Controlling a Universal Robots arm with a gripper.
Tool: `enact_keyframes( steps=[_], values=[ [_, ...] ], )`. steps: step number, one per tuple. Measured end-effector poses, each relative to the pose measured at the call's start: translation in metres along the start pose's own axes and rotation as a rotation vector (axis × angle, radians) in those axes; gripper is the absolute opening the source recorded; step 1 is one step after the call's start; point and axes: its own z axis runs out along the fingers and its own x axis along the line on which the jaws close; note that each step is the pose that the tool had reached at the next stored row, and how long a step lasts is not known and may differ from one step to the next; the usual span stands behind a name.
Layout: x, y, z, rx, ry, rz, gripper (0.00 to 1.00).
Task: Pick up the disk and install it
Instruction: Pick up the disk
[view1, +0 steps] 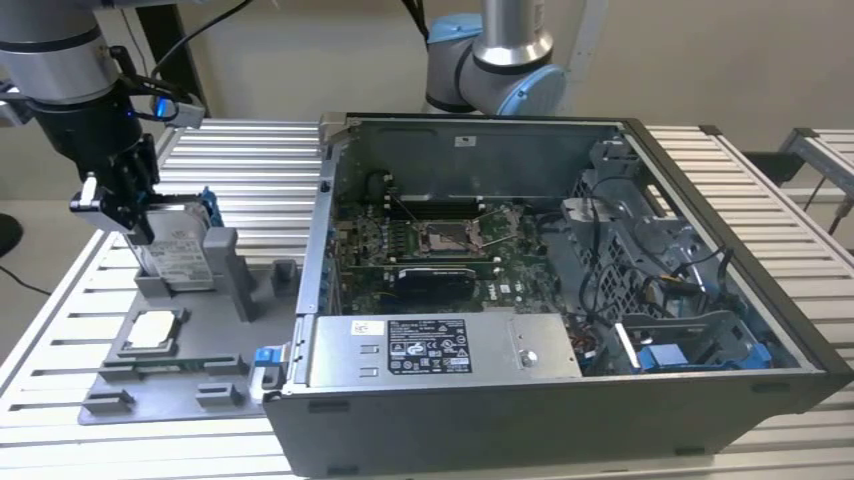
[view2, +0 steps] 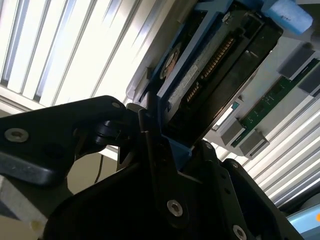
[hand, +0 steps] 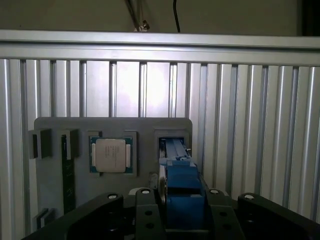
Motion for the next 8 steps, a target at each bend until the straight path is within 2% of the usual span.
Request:
enact_keyframes(
  steps=[8],
  values=[
    [0.0000, 0.0000, -0.0020, -0.0002, 0.0001, 0.000, 0.00]
  ],
)
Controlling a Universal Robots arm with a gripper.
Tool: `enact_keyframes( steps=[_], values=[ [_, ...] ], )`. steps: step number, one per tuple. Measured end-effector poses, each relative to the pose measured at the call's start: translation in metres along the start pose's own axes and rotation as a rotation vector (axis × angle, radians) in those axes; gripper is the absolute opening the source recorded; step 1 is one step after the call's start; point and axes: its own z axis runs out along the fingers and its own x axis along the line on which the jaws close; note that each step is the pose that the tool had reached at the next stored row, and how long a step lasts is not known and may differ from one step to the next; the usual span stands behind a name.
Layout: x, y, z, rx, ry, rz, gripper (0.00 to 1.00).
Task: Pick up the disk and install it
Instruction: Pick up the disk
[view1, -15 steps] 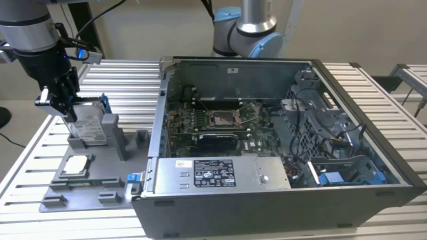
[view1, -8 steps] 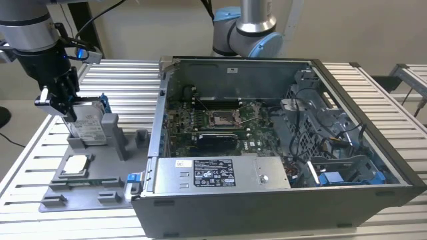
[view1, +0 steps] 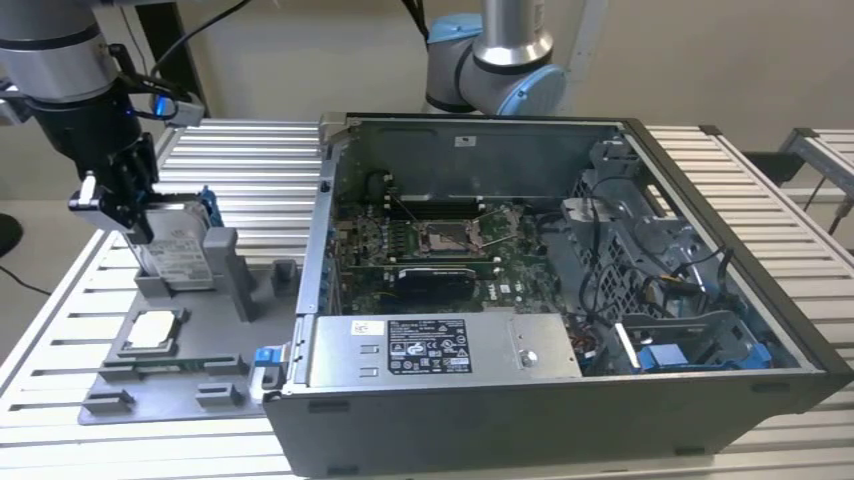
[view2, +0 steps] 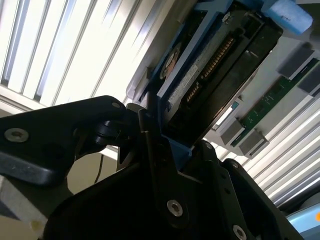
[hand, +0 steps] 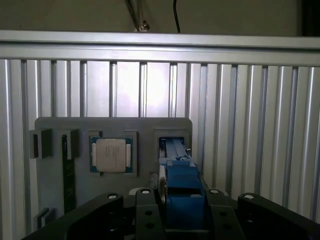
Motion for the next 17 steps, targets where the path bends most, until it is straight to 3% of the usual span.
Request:
enact_keyframes(
  steps=[17],
  values=[
    [0.0001, 0.0005, -0.0285, 0.0000, 0.0000, 0.000, 0.00]
  ],
)
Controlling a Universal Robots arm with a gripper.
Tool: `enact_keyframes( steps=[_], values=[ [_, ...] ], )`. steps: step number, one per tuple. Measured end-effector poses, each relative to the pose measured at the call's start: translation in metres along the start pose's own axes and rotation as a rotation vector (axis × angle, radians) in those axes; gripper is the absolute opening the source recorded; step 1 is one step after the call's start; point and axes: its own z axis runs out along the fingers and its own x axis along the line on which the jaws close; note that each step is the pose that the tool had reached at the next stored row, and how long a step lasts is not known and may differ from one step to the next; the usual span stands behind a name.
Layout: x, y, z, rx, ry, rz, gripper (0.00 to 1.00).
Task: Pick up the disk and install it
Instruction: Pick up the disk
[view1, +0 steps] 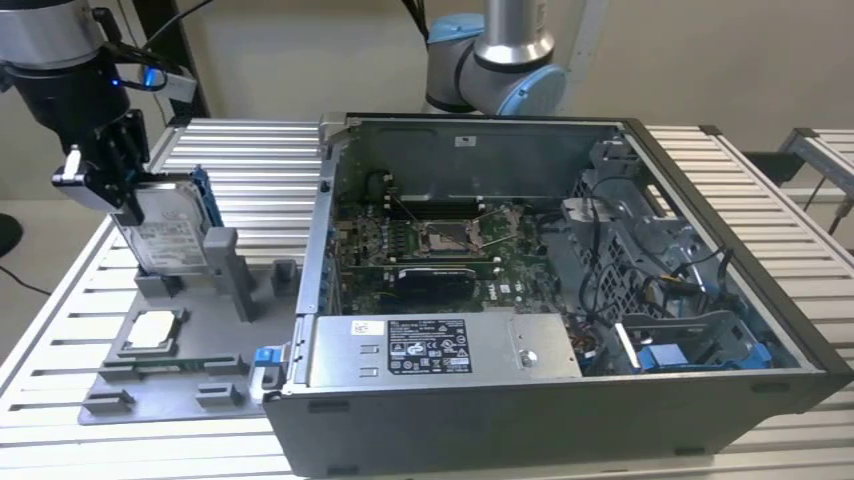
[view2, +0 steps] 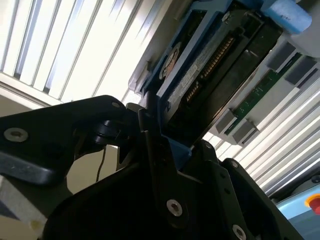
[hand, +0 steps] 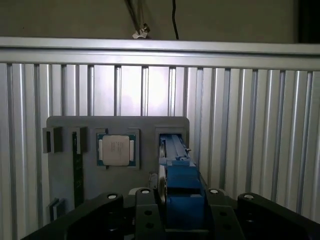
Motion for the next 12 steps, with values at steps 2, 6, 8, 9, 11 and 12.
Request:
enact_keyframes(
  steps=[2, 6, 8, 9, 11, 12],
  values=[
    [0.0000, 0.0001, -0.0038, 0.0000, 0.0000, 0.000, 0.00],
    [0.0001, 0.0001, -0.0111, 0.0000, 0.0000, 0.000, 0.00],
    [0.0001, 0.0002, -0.0148, 0.0000, 0.0000, 0.000, 0.00],
    [0.0001, 0.0003, -0.0167, -0.0001, 0.0000, 0.000, 0.00],
    [0.0001, 0.0003, -0.0204, 0.0000, 0.0000, 0.000, 0.00],
    [0.0001, 0.0003, -0.0224, 0.0000, 0.0000, 0.000, 0.00]
  ],
)
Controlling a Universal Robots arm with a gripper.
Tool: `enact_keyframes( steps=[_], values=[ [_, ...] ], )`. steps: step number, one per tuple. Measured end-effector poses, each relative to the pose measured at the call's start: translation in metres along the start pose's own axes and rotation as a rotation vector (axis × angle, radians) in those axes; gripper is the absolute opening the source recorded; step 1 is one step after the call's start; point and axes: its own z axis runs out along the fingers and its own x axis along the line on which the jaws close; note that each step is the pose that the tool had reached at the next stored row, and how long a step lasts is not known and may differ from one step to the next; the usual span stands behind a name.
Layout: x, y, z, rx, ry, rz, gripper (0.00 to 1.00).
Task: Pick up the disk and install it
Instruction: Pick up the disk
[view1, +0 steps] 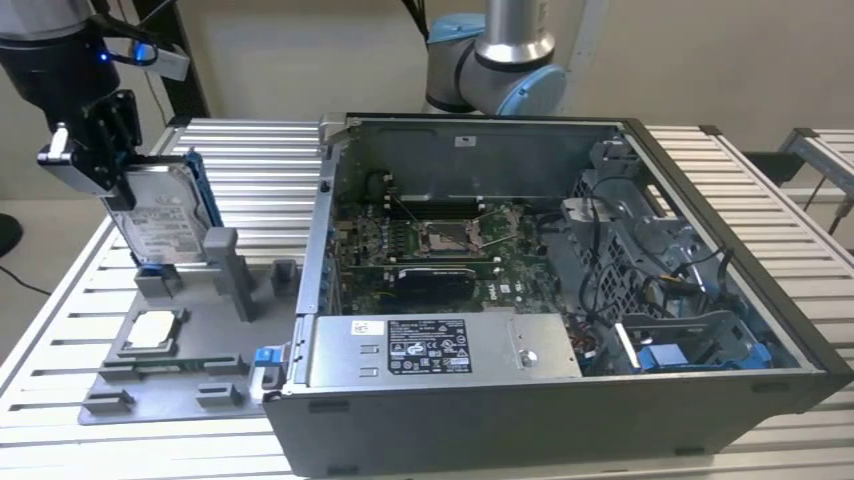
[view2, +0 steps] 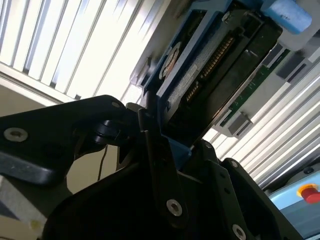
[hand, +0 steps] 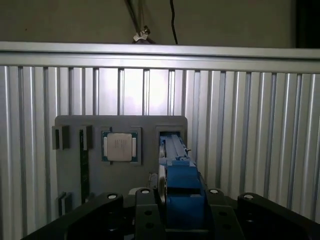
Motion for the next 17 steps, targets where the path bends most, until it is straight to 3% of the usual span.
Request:
enact_keyframes(
  steps=[17],
  values=[
    [0.0001, 0.0005, -0.0319, 0.0000, 0.0000, 0.000, 0.00]
  ],
)
